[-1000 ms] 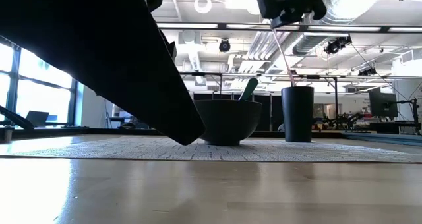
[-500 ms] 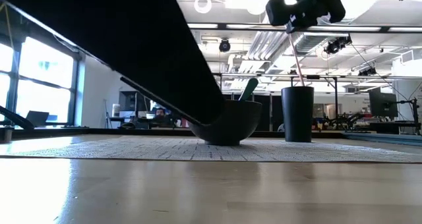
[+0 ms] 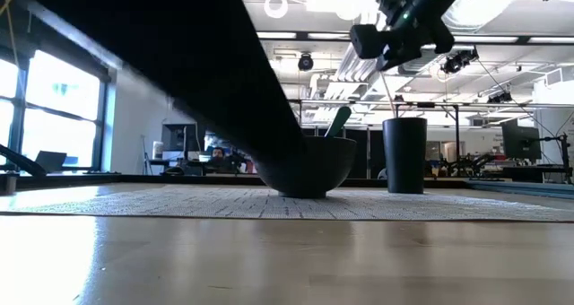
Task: Pick & Place Utensil
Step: Put the orange straw into the black cup, then return to Home Position
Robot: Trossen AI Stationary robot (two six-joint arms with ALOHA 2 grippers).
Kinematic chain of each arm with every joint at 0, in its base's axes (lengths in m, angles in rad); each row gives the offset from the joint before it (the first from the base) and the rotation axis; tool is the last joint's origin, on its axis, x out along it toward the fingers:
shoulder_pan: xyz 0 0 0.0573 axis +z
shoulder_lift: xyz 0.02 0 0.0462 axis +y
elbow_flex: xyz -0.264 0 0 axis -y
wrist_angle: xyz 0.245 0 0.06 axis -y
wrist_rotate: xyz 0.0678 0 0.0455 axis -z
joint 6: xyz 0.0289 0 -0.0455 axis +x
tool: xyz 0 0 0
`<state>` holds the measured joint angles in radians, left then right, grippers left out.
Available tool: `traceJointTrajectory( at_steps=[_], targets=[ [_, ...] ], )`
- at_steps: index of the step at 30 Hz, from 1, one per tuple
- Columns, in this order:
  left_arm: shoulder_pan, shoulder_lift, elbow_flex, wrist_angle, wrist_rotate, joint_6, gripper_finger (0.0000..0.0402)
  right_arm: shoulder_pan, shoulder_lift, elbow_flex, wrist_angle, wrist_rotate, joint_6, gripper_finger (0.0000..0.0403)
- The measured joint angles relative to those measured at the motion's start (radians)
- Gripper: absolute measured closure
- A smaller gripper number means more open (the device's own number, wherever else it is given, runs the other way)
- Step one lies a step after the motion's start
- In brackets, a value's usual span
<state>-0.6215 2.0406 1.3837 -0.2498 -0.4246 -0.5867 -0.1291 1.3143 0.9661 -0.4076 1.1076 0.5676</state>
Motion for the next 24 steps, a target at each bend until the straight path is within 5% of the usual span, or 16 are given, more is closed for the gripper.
traceJointTrajectory(
  at_steps=[7,15,24],
  targets=[
    [0.001,-0.103,0.046,-0.050,-0.011,0.061,0.0003,-0.003,0.002,0.000,0.000,-0.071,-0.078,0.0309],
    [-0.109,-0.164,0.045,-0.095,-0.263,0.119,0.0003,0.107,-0.137,0.001,-0.044,-0.141,-0.158,0.0240],
    [-0.130,-0.182,0.044,-0.186,-0.398,0.089,0.0003,0.334,-0.293,0.002,-0.277,-0.294,-0.051,0.0233]
  ],
)
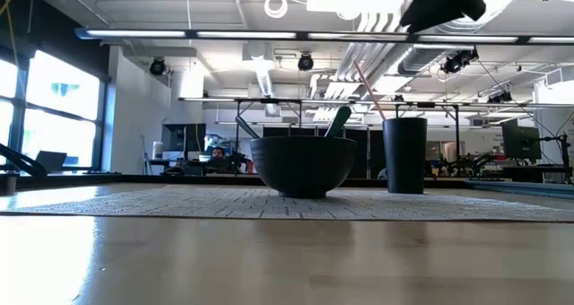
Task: Pick & Place Utensil
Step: Return to Home Position
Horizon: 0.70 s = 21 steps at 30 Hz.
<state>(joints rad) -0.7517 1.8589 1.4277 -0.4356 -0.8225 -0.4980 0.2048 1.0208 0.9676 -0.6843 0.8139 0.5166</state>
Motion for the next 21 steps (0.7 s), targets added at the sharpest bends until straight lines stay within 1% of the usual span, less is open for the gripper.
traceJointTrajectory(
  at_steps=[3,5,7,10,15,17,18,19,21],
  targets=[
    [0.008,0.000,0.000,-0.028,-0.012,-0.026,0.0003,0.112,0.001,0.000,-0.075,-0.030,0.072,0.0243],
    [0.012,0.000,0.000,-0.041,-0.043,-0.035,0.0003,0.192,0.016,0.000,-0.083,-0.038,0.125,0.0251],
    [0.012,-0.003,0.000,-0.052,-0.051,-0.048,0.0003,0.271,0.042,0.000,-0.071,-0.039,0.159,0.0259],
    [0.022,-0.017,-0.001,-0.044,-0.062,-0.055,0.0003,0.382,0.100,0.000,-0.024,-0.044,0.164,0.0270],
    [0.059,-0.017,-0.004,-0.023,-0.068,-0.029,0.0003,0.502,0.210,0.000,0.060,-0.052,0.137,0.0284],
    [0.083,-0.018,-0.037,0.048,-0.055,-0.025,0.0003,0.525,0.244,0.000,0.079,-0.048,0.147,0.0288],
    [0.096,-0.017,-0.061,0.105,-0.040,-0.007,0.0003,0.533,0.257,0.000,0.078,-0.028,0.182,0.0289],
    [0.110,-0.016,-0.083,0.165,-0.011,0.021,0.0003,0.540,0.268,0.000,0.076,0.003,0.235,0.0290],
    [0.141,-0.015,-0.116,0.298,0.079,0.097,0.0003,0.548,0.283,0.000,0.077,0.087,0.304,0.0290]
  ],
)
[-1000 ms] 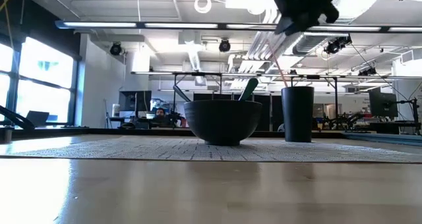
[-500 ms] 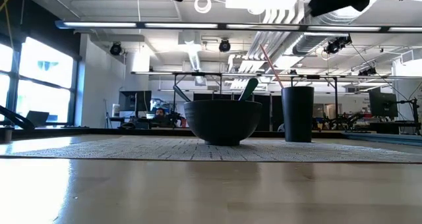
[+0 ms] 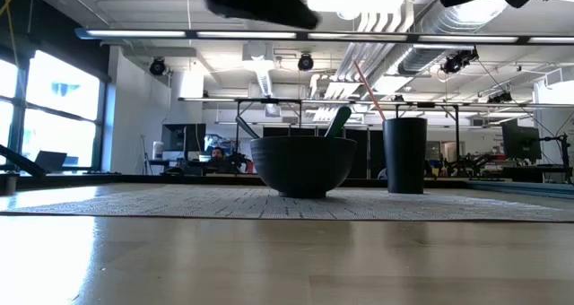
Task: Pick & Place Utensil
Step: Return to Home Position
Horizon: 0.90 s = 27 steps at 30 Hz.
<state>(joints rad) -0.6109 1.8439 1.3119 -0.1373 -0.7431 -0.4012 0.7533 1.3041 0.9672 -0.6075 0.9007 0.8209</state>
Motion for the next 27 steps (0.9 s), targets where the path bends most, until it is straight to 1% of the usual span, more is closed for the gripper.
traceJointTrajectory(
  at_steps=[1,3,6,9,10,12,15,19,23,24,27],
  targets=[
    [0.017,-0.001,-0.016,0.068,0.049,0.039,0.0003,0.002,0.005,0.000,-0.001,0.018,0.006,0.0290],
    [0.049,-0.001,-0.048,0.172,0.133,0.101,0.0003,0.001,0.006,0.000,-0.010,-0.025,0.013,0.0289],
    [0.081,-0.007,-0.079,0.274,0.204,0.173,0.0003,0.002,0.014,0.000,-0.005,-0.074,0.050,0.0289],
    [0.097,-0.048,-0.105,0.307,0.208,0.216,0.0003,-0.005,0.022,0.000,-0.006,-0.077,-0.022,0.0289],
    [0.097,-0.070,-0.121,0.300,0.198,0.223,0.0003,-0.023,0.019,0.000,-0.008,-0.096,-0.042,0.0289],
    [0.096,-0.115,-0.153,0.304,0.183,0.240,0.0003,-0.071,0.012,0.000,-0.005,-0.155,-0.078,0.0289],
    [0.087,-0.207,-0.222,0.318,0.160,0.269,0.0003,-0.157,0.009,-0.002,0.028,-0.287,-0.185,0.0289],
    [0.079,-0.327,-0.371,0.440,0.160,0.309,0.0003,-0.277,0.009,-0.002,0.163,-0.455,-0.365,0.0288],
    [0.100,-0.442,-0.542,0.615,0.224,0.320,0.0003,-0.369,0.009,-0.002,0.371,-0.559,-0.565,0.0288],
    [0.110,-0.473,-0.577,0.640,0.244,0.319,0.0003,-0.388,0.009,-0.002,0.425,-0.591,-0.617,0.0288],
    [0.123,-0.569,-0.668,0.642,0.256,0.301,0.0003,-0.440,0.009,-0.025,0.618,-0.714,-0.734,0.0288]
  ],
)
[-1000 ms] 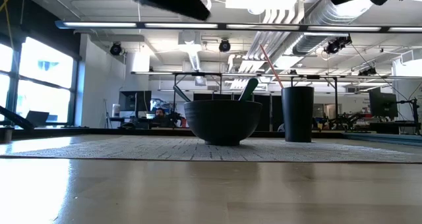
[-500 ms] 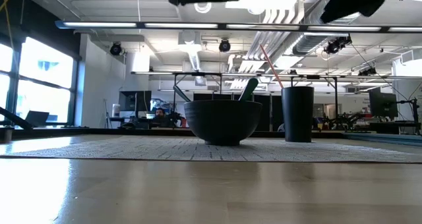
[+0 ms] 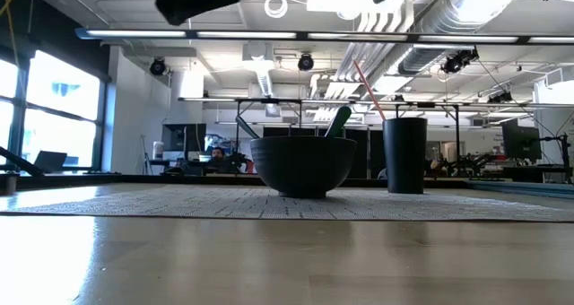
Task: Pick & Place Utensil
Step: Return to Home Position
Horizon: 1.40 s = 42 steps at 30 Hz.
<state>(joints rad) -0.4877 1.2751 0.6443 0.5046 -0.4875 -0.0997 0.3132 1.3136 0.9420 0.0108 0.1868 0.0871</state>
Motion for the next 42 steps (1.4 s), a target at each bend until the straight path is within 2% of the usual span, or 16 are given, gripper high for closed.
traceJointTrajectory(
  at_steps=[3,6,10,14,16,20,23,26,30,32,37,42],
  targets=[
    [-0.005,-0.106,-0.067,-0.010,-0.038,-0.002,0.0003,-0.060,-0.001,-0.098,0.259,-0.192,-0.064,0.0288],
    [-0.003,-0.207,-0.123,-0.010,-0.079,0.001,0.0003,-0.109,-0.001,-0.231,0.469,-0.317,-0.049,0.0288],
    [0.005,-0.313,-0.189,-0.063,-0.121,-0.002,0.0003,-0.151,-0.073,-0.385,0.596,-0.380,-0.002,0.0288],
    [0.012,-0.403,-0.221,-0.117,-0.159,-0.007,0.0003,-0.198,-0.244,-0.507,0.607,-0.382,0.001,0.0288],
    [0.050,-0.434,-0.229,-0.104,-0.120,-0.016,0.0003,-0.238,-0.340,-0.570,0.591,-0.414,0.004,0.0288],
    [0.214,-0.459,-0.239,-0.098,0.086,-0.028,0.0003,-0.372,-0.497,-0.657,0.574,-0.509,0.027,0.0288],
    [0.330,-0.454,-0.242,-0.110,0.147,-0.029,0.0003,-0.458,-0.576,-0.714,0.563,-0.536,0.021,0.0288],
    [0.402,-0.455,-0.241,-0.144,0.163,-0.029,0.0003,-0.491,-0.645,-0.752,0.575,-0.536,0.019,0.0288],
    [0.438,-0.470,-0.241,-0.183,0.171,0.000,0.0003,-0.490,-0.730,-0.814,0.568,-0.529,0.001,0.0288],
    [0.451,-0.484,-0.240,-0.217,0.151,0.033,0.0003,-0.485,-0.767,-0.846,0.575,-0.478,-0.011,0.0288],
    [0.462,-0.509,-0.241,-0.291,0.026,0.112,0.0003,-0.448,-0.847,-0.920,0.583,-0.223,-0.037,0.0288],
    [0.462,-0.509,-0.241,-0.228,-0.063,0.185,0.0003,-0.421,-0.909,-0.930,0.524,-0.193,-0.035,0.0288]
  ],
)
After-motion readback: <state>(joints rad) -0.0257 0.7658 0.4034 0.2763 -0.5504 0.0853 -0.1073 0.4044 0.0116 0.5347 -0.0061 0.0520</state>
